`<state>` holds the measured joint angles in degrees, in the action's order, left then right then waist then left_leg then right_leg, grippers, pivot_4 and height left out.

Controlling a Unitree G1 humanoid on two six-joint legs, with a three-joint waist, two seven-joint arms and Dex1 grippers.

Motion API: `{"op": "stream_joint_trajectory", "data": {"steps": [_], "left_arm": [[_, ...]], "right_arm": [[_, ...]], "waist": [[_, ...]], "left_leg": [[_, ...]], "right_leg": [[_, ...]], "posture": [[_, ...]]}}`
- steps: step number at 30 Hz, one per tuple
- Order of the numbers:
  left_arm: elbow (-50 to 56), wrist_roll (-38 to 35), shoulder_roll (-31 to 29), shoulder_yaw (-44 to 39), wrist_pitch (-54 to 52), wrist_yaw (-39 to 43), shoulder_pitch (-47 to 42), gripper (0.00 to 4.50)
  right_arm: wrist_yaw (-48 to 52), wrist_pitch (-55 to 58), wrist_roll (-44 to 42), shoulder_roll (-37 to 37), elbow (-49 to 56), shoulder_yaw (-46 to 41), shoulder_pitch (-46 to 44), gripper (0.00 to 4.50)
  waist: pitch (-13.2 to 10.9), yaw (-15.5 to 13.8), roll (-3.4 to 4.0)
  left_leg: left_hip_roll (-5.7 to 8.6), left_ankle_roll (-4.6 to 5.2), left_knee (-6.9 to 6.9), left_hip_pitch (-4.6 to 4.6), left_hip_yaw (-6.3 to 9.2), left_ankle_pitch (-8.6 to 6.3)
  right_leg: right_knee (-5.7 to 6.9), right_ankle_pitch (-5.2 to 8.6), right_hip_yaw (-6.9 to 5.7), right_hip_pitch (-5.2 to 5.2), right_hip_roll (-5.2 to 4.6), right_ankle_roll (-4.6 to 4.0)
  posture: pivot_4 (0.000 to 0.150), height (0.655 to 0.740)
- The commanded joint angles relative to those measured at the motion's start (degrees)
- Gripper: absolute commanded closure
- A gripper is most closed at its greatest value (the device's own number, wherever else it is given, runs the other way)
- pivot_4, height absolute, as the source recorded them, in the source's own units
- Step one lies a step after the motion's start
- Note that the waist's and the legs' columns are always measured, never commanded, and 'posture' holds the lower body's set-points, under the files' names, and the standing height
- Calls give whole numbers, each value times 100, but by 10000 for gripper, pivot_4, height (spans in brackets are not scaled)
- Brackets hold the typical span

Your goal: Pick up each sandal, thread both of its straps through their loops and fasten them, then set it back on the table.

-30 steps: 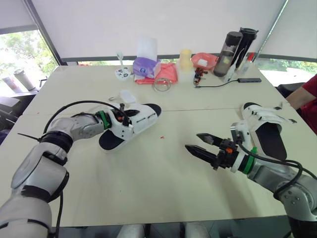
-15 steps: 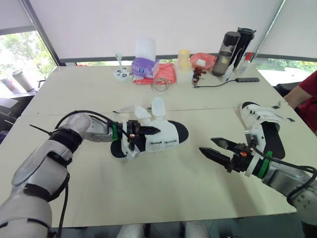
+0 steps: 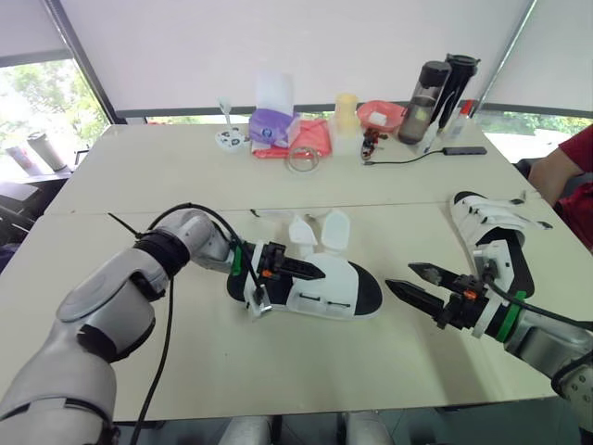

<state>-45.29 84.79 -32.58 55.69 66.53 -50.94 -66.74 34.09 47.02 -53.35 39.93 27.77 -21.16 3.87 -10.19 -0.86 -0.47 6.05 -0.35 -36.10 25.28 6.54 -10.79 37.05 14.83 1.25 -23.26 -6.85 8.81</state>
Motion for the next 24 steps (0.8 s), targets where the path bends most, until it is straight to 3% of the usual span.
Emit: {"op": "stream_joint_trajectory", "data": {"steps": [1,3,4,6,13,24], "left_arm": [[-151,-153,156,32,-105,-121,-191,44675],[-281,-232,230,36,-80,-31,-193,44675],[-360,-292,260,35,-38,83,-194,39539],[-440,-431,276,4,83,260,-174,34279],[-300,-1006,230,-137,328,816,-7,366],[-109,-2742,358,-756,740,2867,478,366]], "right_arm": [[-24,-98,-60,-8,196,-114,-45,0],[-46,-92,-55,-16,178,-85,-86,0],[-52,-87,-56,-13,169,-75,-106,0],[-46,-78,-60,1,155,-61,-127,0],[-21,-104,59,38,72,5,-239,0],[47,-253,488,58,-40,202,-377,0]], "waist": [[0,-8,0],[0,-9,-1],[0,-8,-1],[-1,1,-2],[-1,9,-2],[0,10,-1]], "left_leg": [[1,0,-1,0,0,0],[2,0,-3,0,0,0],[2,0,-3,0,0,0],[2,0,-3,0,1,0],[1,0,-1,0,2,0],[1,0,-3,1,2,0]], "right_leg": [[0,0,0,1,0,0],[-1,0,0,2,-1,0],[-1,0,0,2,-2,0],[0,0,-1,1,-2,0],[0,0,0,-1,-2,0],[1,0,0,-2,-2,-1]], "posture": [[1500,7400],[1500,7400],[1500,7400],[1500,7400],[1500,7400],[1500,7400]]}}
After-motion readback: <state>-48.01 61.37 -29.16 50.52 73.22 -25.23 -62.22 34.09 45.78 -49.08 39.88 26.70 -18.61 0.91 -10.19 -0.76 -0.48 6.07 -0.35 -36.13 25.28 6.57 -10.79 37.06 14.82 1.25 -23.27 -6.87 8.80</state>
